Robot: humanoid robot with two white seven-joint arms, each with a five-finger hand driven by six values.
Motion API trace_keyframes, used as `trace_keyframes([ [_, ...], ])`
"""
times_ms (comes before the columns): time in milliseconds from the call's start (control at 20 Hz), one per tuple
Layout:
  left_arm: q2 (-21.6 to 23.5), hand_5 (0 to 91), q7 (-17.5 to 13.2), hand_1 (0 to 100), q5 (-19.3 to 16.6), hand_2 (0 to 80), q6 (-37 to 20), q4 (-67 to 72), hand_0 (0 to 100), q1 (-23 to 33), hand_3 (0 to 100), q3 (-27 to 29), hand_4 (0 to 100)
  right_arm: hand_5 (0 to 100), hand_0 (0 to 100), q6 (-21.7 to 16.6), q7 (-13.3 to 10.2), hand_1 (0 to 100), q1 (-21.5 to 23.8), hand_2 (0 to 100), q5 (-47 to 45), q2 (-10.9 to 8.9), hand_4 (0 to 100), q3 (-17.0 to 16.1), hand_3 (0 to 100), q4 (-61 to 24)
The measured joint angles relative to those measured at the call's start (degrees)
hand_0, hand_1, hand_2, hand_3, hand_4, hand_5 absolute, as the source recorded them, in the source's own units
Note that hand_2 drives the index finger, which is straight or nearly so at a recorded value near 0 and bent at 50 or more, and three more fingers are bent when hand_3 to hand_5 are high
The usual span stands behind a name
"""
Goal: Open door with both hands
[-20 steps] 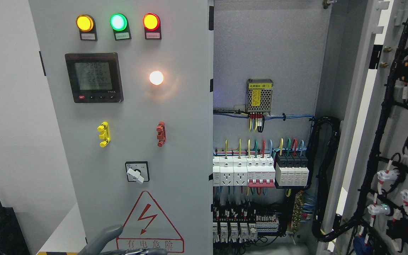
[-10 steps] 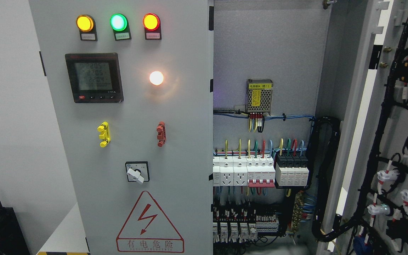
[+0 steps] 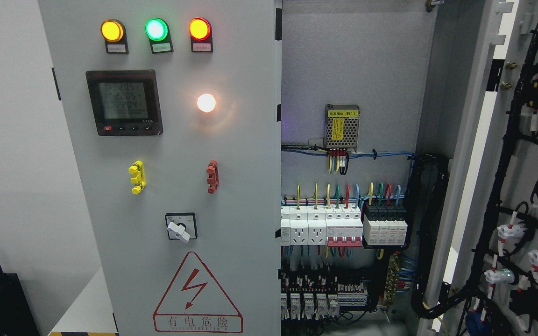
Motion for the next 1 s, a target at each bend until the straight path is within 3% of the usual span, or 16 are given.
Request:
trace_keyframes([
  [250, 0.2, 0.0, 0.5, 0, -0.7, 0.0, -2.5, 2.7, 0, 6.0, 0, -0.1, 3, 0, 11, 0.0, 0.0, 0, 0.0, 0, 0.0, 0.0, 0, 0.0, 0, 0.0],
  [1001, -3.5, 0.0, 1.0, 0, -2.3, 0.0, -17.6, 14.4, 0, 30.3, 0, 0.1, 3, 0, 11, 0.0, 0.0, 0, 0.0, 0, 0.0, 0.01, 0, 0.0, 0, 0.0],
])
